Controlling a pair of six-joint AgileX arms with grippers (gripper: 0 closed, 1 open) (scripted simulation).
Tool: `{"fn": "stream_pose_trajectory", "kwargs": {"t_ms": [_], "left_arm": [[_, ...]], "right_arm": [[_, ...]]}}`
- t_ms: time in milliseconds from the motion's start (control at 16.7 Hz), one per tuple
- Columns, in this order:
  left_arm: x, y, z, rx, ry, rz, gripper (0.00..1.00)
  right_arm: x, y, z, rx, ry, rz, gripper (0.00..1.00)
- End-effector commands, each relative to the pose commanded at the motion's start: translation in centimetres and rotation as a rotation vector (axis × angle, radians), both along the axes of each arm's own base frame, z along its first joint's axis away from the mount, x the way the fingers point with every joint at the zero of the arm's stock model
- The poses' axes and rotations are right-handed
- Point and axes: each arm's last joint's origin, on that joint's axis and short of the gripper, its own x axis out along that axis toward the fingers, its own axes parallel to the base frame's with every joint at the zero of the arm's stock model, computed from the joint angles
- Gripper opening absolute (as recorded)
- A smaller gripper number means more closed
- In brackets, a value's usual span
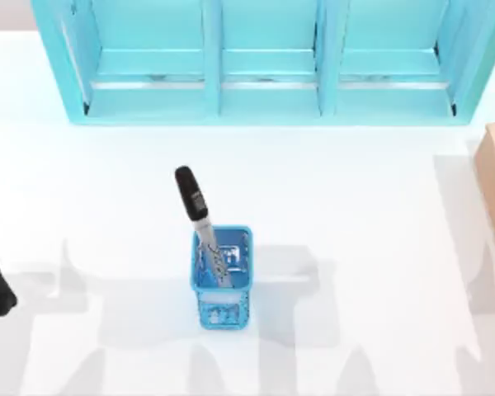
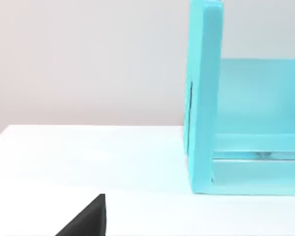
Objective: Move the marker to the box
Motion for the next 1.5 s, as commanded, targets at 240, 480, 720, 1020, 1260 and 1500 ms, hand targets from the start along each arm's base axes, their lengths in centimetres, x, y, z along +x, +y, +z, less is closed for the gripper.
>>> {"fn": "stream_pose_trajectory", "kwargs": {"t_ms": [240,480,720,1020,1260,1500], "left_arm": [[0.0,0.0,0.0,0.0,0.0,0.0,1.0],[0.0,0.0,0.0,0.0,0.0,0.0,1.0],[0.0,0.0,0.0,0.0,0.0,0.0,1.0],[0.0,0.0,0.0,0.0,0.0,0.0,1.0],[0.0,0.0,0.0,0.0,0.0,0.0,1.0],[0.0,0.0,0.0,0.0,0.0,0.0,1.0]], "right_arm": [[0.1,0.3,0.5,0.006,0.004,0.032,1.0],[1.0,1.9,2.8,0.033,0.054,0.17,1.0],[3.5,5.1,5.2,0.05,0.178,0.355,1.0],[7.4,12.4,5.4,0.024,0.388,0.592,1.0],[8.8,18.8,3.1,-0.029,0.536,0.738,1.0],[8.7,22.6,1.2,-0.066,0.611,0.82,1.0]]}}
